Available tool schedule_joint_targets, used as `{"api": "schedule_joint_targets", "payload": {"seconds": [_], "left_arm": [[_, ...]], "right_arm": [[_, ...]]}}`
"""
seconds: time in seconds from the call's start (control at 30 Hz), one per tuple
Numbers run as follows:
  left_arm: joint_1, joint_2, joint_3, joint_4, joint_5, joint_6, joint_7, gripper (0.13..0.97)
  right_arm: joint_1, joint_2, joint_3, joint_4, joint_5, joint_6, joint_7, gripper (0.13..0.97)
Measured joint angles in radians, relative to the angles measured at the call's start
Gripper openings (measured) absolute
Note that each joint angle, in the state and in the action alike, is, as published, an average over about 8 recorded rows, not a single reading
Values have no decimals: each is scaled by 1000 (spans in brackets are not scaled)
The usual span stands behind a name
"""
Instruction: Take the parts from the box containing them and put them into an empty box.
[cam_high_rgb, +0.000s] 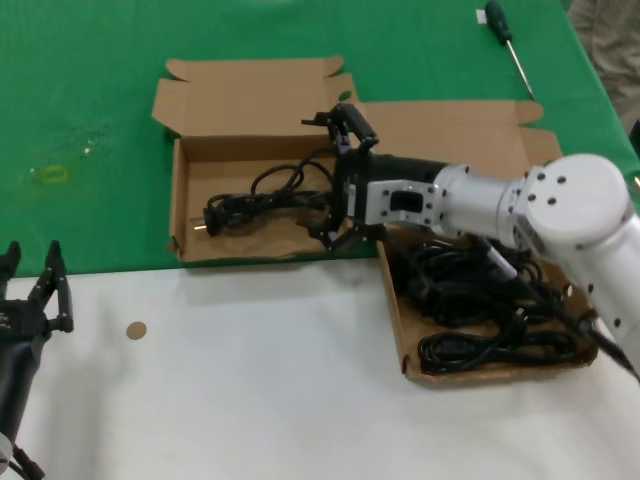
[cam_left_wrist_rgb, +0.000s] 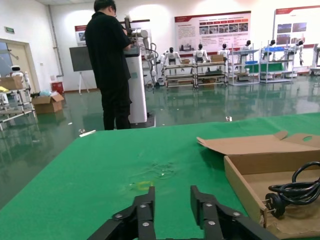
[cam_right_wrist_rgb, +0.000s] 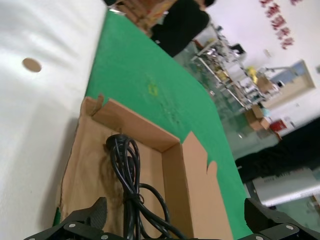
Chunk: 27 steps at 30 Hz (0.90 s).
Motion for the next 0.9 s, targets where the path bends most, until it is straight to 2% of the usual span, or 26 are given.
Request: {"api": "schedule_joint_targets", "payload": {"seconds": [0.07, 0.33, 0.37, 0.63, 0.77, 0.9], "left_arm": [[0, 0, 0, 0, 0, 0, 0, 251], [0, 0, 0, 0, 0, 0, 0, 406], [0, 0, 0, 0, 0, 0, 0, 406], [0, 0, 0, 0, 0, 0, 0, 627], [0, 0, 0, 0, 0, 0, 0, 627], [0, 0, 0, 0, 0, 0, 0, 720]], "right_arm": [[-25, 0, 12, 19, 9, 19, 18, 949], [-126, 0, 63, 94, 47, 96, 90, 966], [-139, 1, 69, 104, 52, 106, 100, 966], [-241, 1, 120, 181, 90, 184, 173, 966], [-293, 1, 146, 220, 110, 224, 210, 966], [-345, 1, 172, 259, 129, 263, 246, 966]]}}
